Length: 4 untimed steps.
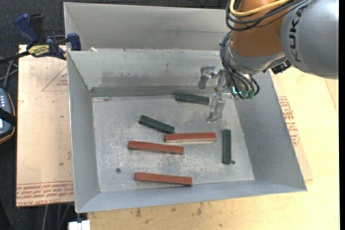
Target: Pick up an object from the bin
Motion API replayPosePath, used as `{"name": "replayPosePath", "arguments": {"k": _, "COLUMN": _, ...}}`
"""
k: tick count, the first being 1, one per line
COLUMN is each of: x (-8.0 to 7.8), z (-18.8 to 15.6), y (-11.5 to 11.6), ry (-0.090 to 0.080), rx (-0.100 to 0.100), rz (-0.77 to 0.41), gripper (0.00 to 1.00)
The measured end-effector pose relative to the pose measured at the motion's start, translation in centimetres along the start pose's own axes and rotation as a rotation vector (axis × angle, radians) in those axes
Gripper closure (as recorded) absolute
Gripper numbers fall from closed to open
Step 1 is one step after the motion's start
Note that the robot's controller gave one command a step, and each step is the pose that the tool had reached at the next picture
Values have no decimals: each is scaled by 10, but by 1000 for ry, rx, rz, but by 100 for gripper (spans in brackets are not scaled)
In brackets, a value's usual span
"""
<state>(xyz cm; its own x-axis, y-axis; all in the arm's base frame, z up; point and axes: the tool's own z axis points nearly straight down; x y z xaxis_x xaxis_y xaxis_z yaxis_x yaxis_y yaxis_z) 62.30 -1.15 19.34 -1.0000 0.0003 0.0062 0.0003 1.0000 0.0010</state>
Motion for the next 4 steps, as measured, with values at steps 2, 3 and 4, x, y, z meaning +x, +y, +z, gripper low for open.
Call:
{"name": "replayPosePath", "arguments": {"k": 2, "x": 29, "z": 67, "y": 7, "ry": -11, "rx": 0, "rz": -25, "gripper": 0}}
{"name": "replayPosePath", "arguments": {"k": 3, "x": 38, "z": 99, "y": 8, "ry": -2, "rx": 0, "rz": -118, "gripper": 0}}
{"name": "replayPosePath", "arguments": {"k": 4, "x": 44, "z": 73, "y": 11, "ry": -8, "rx": 0, "rz": -27, "gripper": 0}}
